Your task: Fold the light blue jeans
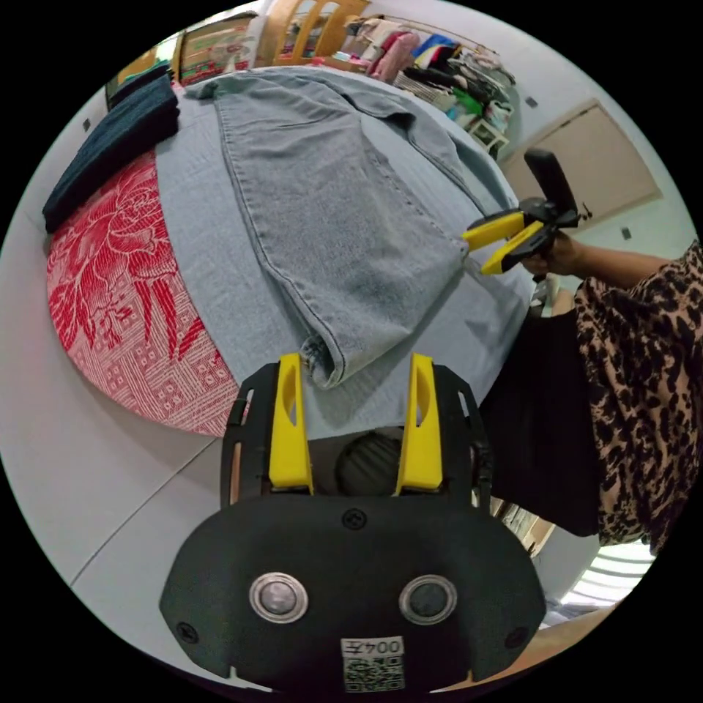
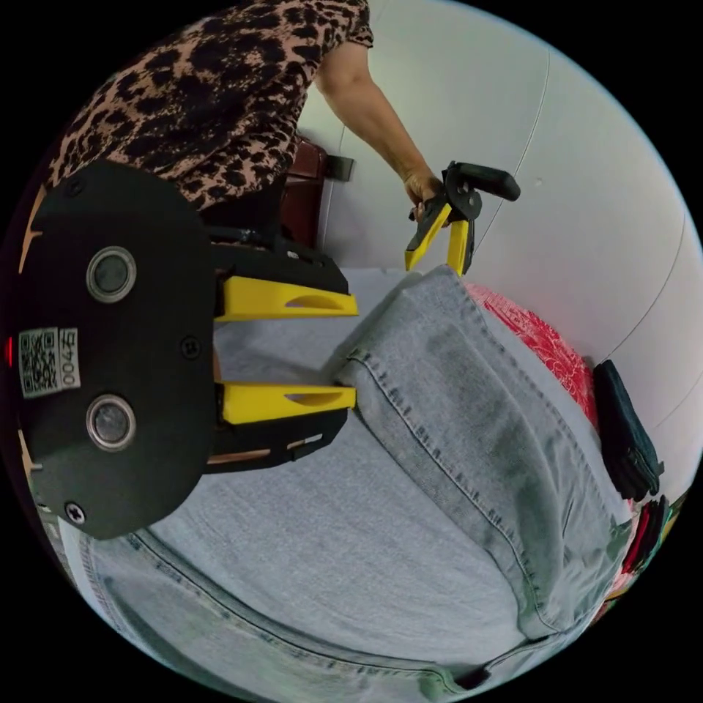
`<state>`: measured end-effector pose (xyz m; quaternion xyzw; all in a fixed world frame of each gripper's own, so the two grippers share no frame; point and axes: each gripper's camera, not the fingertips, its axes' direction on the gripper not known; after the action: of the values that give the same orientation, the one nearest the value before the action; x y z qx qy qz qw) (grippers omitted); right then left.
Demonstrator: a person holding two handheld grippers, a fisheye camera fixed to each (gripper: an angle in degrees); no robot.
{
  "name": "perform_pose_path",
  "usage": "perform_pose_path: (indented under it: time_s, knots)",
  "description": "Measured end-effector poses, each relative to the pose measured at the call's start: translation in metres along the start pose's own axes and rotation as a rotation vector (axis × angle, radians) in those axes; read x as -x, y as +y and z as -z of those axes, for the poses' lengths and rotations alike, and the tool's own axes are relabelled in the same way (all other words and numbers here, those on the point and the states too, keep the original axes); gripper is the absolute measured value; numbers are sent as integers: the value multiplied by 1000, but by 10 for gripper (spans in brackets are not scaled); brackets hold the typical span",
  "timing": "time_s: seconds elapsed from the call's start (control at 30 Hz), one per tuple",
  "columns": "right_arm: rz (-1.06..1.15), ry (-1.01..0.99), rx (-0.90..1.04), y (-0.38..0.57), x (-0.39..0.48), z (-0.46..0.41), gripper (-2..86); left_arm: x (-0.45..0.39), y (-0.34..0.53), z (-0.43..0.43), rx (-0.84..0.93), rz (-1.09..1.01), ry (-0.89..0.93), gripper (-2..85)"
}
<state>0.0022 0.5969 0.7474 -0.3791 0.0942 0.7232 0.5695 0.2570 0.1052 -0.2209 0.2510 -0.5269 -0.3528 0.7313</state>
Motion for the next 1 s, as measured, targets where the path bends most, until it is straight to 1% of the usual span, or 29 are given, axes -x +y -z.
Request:
perform_pose_path:
  time_s: [0.07,0.1,0.13,0.2,0.27,0.3,0.37,0.43,0.47,0.5,0.53,0.57,0.63,0.73,0.77,0.83,0.87,0.9,1.0]
  knots:
    - [-38,22,60,-16,-5,0,43,5,-6,-6,33,-11,-18,111]
    - [-68,-21,73,-26,-8,7,35,10,-11,-9,80,-8,0,80]
    - [-87,-49,63,-32,-9,13,31,15,-17,-9,110,-24,82,64]
    - [-116,-175,-64,-53,-10,56,22,20,-28,4,83,-38,187,56]
    - [-139,-199,-138,-71,-15,84,22,28,-39,23,7,-55,214,54]
    - [-151,-179,-166,-84,-23,95,25,42,-45,31,-39,-32,207,56]
    - [-193,-158,-154,-102,-41,96,39,68,-52,28,-74,35,221,60]
    - [-272,-199,-107,-114,-67,82,51,100,-58,1,-32,103,287,68]
    - [-339,-269,-97,-116,-84,71,57,106,-58,-8,-18,119,306,71]
    - [-384,-356,-132,-116,-98,64,65,115,-57,-24,0,144,353,76]
    - [-405,-395,-157,-115,-103,62,69,122,-54,-35,-7,168,382,83]
    - [-425,-466,-210,-114,-111,59,76,124,-52,-38,-21,177,390,86]
    - [-418,-512,-263,-115,-115,59,79,126,-46,-43,-93,200,368,93]
    - [-388,-461,-237,-126,-117,59,57,120,-44,-44,-122,185,257,104]
    - [-383,-474,-237,-131,-119,60,45,118,-44,-44,-122,176,233,108]
    - [-396,-568,-279,-140,-126,64,40,113,-47,-46,-110,138,159,120]
    - [-435,-623,-319,-148,-133,68,44,113,-49,-48,-102,133,150,123]
    - [-477,-629,-338,-157,-140,71,51,114,-52,-52,-86,127,151,126]
    - [-532,-543,-285,-184,-155,74,89,124,-58,-64,-99,161,196,128]
